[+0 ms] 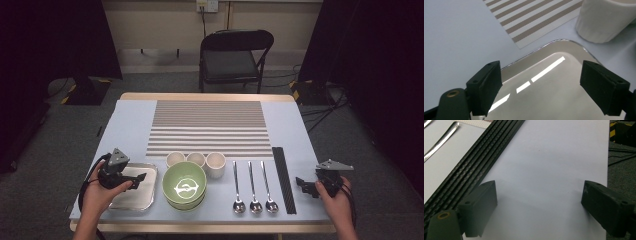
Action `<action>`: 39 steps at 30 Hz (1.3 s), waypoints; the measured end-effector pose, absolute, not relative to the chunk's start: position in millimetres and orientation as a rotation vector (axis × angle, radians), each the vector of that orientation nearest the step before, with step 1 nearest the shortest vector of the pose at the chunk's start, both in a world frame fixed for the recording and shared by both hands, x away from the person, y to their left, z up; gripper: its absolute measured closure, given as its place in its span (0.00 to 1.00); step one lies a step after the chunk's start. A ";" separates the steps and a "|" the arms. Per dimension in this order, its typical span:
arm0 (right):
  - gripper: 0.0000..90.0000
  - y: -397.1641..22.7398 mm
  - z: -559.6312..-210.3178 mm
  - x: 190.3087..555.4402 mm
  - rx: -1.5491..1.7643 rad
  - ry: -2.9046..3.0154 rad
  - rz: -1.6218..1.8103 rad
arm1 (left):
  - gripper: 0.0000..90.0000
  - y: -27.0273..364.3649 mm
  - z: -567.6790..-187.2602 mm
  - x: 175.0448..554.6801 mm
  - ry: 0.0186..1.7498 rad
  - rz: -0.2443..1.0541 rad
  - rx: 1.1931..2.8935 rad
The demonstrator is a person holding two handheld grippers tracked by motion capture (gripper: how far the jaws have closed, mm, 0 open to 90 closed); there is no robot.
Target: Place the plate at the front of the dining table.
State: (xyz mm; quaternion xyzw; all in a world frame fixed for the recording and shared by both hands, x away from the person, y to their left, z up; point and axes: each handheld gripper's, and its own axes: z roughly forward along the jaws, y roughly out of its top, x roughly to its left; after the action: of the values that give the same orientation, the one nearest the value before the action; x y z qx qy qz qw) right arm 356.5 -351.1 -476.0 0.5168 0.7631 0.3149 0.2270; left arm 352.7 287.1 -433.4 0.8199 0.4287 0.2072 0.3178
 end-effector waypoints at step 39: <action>0.13 -351.3 -476.0 356.4 1.426 2.103 0.872 | 0.52 333.7 -420.2 339.2 1.445 0.501 1.957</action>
State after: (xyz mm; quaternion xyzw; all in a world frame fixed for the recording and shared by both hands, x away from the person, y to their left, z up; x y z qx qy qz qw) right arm 356.4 -351.3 -476.0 0.5170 0.7627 0.3164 0.2256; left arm 339.2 333.7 -420.2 0.7458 0.5506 0.1909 0.3228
